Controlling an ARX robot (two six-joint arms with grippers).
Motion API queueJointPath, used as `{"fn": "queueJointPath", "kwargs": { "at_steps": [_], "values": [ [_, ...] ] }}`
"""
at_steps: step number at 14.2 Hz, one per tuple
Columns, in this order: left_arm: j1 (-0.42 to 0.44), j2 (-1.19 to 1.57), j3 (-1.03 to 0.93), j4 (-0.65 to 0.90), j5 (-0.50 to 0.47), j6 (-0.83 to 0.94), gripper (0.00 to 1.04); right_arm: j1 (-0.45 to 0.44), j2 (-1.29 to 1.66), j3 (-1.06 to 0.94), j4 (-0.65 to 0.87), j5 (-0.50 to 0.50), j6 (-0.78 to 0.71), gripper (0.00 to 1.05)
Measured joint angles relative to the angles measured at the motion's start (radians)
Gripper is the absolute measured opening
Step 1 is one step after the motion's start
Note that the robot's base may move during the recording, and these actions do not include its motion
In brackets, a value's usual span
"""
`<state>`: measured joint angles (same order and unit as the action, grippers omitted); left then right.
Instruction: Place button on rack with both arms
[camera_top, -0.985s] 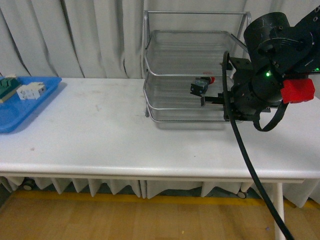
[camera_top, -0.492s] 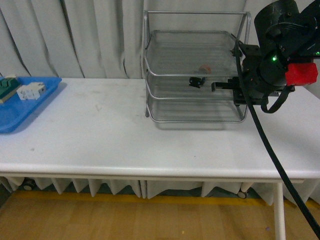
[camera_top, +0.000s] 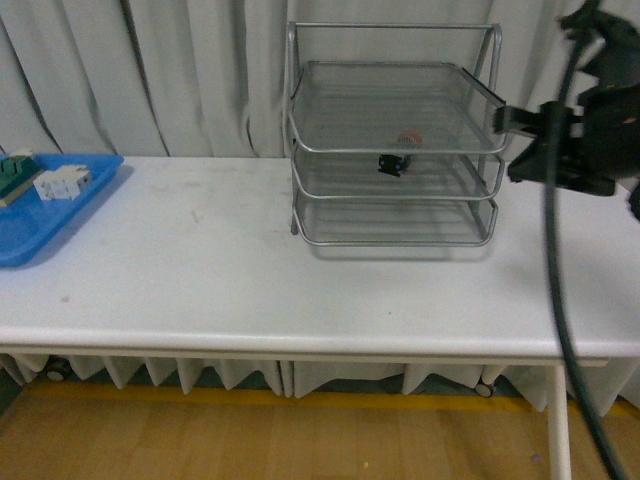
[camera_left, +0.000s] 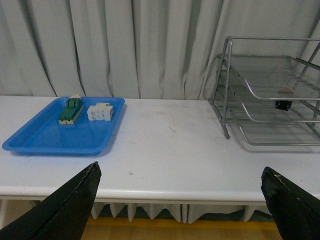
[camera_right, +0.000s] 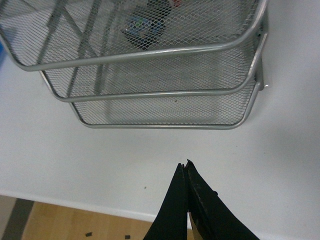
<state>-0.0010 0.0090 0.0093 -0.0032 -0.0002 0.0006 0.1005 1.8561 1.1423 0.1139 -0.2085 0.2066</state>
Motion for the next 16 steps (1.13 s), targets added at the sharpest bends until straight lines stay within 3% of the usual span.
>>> {"fn": "queueJointPath", "kwargs": {
  "at_steps": [6, 9, 12, 14, 16],
  "values": [
    [0.0, 0.0, 0.0, 0.0, 0.0, 0.0, 0.98, -0.203, -0.537, -0.407, 0.085, -0.236, 0.209, 0.02],
    [0.0, 0.0, 0.0, 0.0, 0.0, 0.0, 0.98, -0.287, -0.787, -0.536, 0.056, -0.258, 0.214, 0.02],
    [0.0, 0.0, 0.0, 0.0, 0.0, 0.0, 0.98, -0.282, -0.978, -0.792, 0.445, 0.014, -0.063, 0.02],
    [0.0, 0.0, 0.0, 0.0, 0.0, 0.0, 0.98, -0.266, -1.041, -0.958, 0.517, 0.042, -0.164, 0.02],
    [0.0, 0.0, 0.0, 0.0, 0.0, 0.0, 0.98, -0.228, -1.115, -1.017, 0.488, 0.078, -0.188, 0.02]
  ]
}}
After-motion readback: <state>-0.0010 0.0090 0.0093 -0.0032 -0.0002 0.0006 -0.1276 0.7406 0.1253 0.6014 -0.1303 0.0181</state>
